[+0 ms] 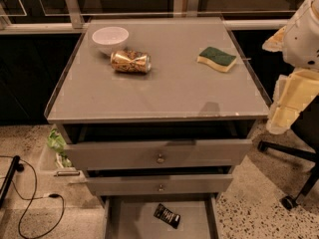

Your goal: Pick rxbar chocolate from bottom drawer and place on counter

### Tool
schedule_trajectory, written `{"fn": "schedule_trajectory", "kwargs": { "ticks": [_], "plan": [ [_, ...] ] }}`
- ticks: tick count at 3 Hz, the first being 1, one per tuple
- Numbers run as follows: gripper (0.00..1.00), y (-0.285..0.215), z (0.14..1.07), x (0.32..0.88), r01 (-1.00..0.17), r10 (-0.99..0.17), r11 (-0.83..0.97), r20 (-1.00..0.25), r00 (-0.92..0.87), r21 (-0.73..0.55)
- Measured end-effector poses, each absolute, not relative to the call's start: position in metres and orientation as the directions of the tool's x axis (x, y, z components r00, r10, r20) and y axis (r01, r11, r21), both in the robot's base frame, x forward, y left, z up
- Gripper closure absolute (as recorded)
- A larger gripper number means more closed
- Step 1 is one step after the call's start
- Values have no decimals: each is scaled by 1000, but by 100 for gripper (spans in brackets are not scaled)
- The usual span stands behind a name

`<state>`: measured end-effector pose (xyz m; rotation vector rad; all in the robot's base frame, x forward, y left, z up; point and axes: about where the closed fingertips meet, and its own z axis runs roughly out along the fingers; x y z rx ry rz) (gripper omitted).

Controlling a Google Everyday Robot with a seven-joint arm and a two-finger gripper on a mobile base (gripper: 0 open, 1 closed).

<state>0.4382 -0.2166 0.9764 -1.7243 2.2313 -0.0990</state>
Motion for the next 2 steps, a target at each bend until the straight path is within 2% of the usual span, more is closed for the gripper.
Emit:
{"fn": "schedule_trajectory", "kwargs": {
  "ticks": [2],
  "plan": [
    [0, -198, 940, 425, -951, -956, 223, -240, -170, -215]
  ]
}}
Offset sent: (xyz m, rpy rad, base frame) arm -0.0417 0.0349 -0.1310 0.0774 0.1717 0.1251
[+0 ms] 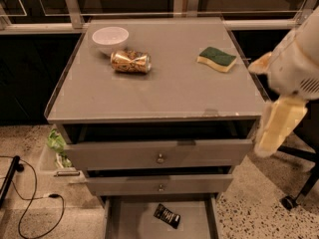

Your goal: Pick rxbar chocolate from bottom drawer and place on counter

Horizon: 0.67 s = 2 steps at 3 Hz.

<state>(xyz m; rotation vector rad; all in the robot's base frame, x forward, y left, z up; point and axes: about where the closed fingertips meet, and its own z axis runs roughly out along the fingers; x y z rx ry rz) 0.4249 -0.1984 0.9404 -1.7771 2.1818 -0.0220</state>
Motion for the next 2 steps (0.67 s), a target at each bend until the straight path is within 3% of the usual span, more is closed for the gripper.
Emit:
{"fn": "schedule_trajectory", "kwargs": {
  "ticks": [2],
  "plan": [
    [0, -191, 789, 359, -980, -924, 150, -371, -91, -134]
  ]
}}
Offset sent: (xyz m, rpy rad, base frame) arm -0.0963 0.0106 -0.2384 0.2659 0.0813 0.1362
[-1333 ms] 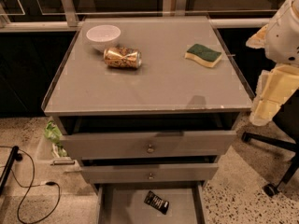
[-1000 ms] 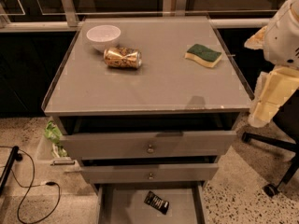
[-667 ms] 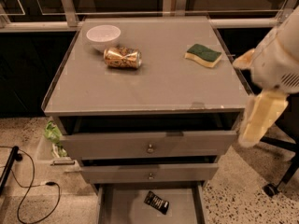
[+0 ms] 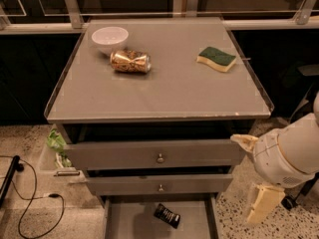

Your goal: Pick rxbar chocolate from bottom drawer and place on counter

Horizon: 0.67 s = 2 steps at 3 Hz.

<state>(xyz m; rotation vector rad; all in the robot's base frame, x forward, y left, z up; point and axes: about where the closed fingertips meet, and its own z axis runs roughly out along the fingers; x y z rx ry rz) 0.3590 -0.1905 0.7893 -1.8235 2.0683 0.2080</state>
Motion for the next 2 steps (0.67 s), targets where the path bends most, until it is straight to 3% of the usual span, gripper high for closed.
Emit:
{"fn": "schedule_trajectory", "kwargs": {
  "ticks": [2],
  "plan": [
    [0, -200, 755, 362, -980, -919, 162, -381, -107, -115]
  ]
}}
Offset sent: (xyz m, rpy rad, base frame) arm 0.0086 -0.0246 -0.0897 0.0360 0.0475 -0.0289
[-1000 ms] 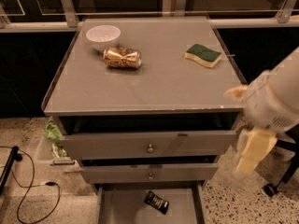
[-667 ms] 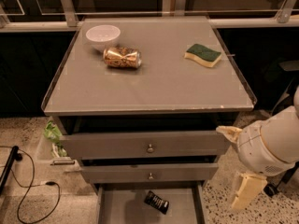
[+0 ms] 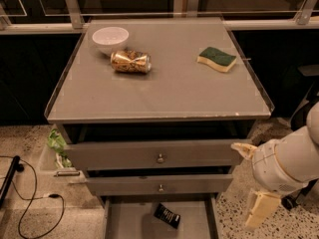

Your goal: Pick rxbar chocolate from bottom drawer and place on counter

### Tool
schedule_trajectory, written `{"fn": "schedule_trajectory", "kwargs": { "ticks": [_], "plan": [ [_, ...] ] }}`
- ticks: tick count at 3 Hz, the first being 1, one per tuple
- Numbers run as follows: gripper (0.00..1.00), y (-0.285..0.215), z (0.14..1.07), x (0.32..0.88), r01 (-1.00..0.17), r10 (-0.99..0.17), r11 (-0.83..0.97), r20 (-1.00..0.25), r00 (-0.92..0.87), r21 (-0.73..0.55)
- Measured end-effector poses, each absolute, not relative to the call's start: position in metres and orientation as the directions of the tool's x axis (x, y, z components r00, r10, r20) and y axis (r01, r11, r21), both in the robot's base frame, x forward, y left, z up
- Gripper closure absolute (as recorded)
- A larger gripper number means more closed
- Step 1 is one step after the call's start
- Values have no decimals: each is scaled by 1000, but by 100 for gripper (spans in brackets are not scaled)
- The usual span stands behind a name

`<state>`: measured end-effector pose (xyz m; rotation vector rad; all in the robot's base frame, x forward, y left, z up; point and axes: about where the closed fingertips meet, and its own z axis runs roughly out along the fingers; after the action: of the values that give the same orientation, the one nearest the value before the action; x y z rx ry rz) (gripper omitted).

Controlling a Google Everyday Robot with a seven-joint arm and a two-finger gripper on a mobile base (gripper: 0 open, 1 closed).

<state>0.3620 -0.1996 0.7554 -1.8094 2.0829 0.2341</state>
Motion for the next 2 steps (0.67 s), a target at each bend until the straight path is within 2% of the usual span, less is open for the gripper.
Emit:
{"fn": "schedule_trajectory", "kwargs": {
  "ticks": [2],
  "plan": [
    [0, -243, 629, 379, -973, -866, 194, -488, -111, -123]
  ]
}}
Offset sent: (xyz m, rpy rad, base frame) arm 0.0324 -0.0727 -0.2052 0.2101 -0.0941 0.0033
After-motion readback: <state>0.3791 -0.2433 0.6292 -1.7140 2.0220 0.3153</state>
